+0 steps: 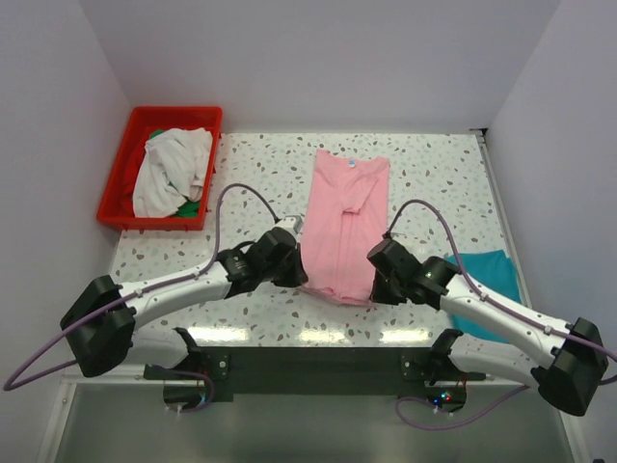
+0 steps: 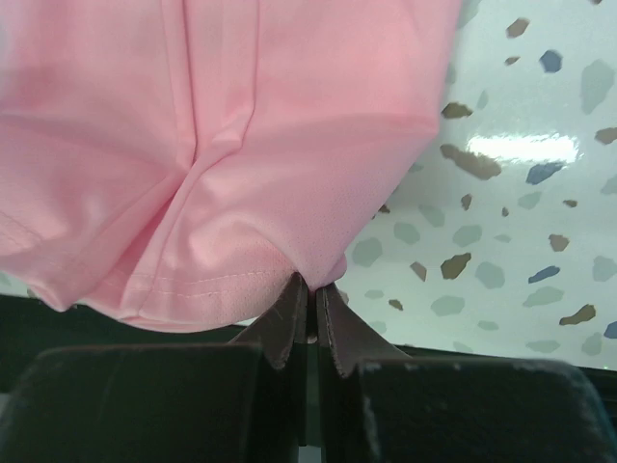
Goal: Fold and stack the t-shirts
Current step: Fold the tshirt
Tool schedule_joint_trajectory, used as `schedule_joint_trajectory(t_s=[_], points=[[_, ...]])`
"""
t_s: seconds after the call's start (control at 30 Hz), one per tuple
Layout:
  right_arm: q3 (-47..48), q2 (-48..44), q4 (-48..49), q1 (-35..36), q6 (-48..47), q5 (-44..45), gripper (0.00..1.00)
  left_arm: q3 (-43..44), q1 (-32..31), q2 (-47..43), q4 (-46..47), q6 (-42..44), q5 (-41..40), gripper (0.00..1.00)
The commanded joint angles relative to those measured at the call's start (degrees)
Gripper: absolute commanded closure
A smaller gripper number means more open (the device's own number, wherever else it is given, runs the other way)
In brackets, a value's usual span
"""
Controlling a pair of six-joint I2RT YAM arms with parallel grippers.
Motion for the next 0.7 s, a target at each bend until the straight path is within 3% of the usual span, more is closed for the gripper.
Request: schedule_joint_trajectory(t_s=[0.0,0.27,0.67], points=[[3.4,2.0,1.8,-3.2,-3.5,5.1,1.0,5.5,2.4,3.1,2.3,3.3,-1.1,1.0],[6.6,7.5,11.2,-10.5,-6.7,10.2,1.0,13.2,4.5,13.4,7.1,2.6,-3.9,1.0],[13.1,19.9,20.2,-18.4,-9.8,6.9,1.0,22.5,8.5,23.6,9.8,1.3,-5.1,1.0]])
